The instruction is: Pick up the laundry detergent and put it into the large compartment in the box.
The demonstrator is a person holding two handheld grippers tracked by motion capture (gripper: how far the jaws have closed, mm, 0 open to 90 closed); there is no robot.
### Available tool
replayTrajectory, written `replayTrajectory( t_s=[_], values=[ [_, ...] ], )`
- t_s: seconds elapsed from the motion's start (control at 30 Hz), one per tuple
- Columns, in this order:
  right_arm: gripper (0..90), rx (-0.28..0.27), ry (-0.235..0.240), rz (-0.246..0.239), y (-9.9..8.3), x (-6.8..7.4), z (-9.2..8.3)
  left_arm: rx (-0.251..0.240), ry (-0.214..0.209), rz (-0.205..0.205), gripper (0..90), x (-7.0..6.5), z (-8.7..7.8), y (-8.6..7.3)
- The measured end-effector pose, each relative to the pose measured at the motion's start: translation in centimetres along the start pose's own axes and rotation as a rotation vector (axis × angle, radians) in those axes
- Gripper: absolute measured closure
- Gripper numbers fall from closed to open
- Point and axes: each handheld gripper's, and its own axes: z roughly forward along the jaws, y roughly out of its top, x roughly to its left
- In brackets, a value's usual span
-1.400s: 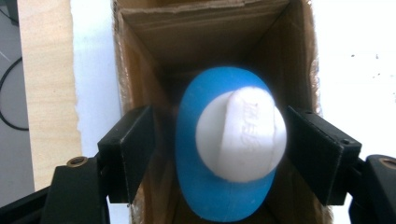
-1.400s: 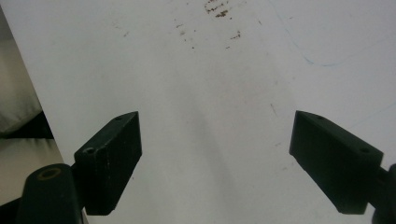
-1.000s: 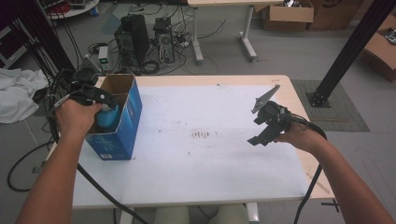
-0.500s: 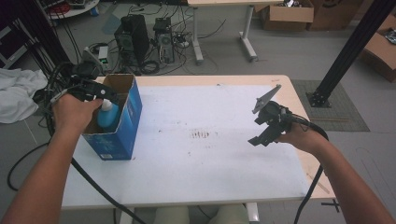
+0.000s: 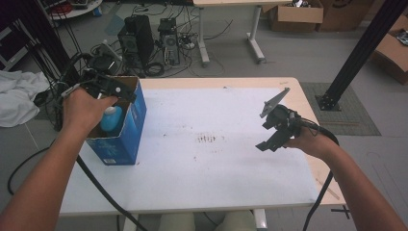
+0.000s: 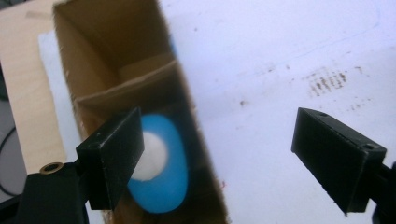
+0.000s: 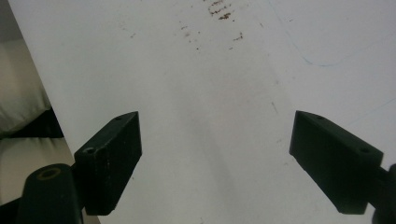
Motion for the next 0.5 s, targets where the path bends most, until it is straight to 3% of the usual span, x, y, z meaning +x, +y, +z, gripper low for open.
replayTrajectory(
  t_s=[0.5],
  values=[
    [16.7,0.003,0.008,0.009,-0.2,0.1,0.0,0.0,-0.061,0.225,18.0,-4.3,0.0,2.2]
  ],
)
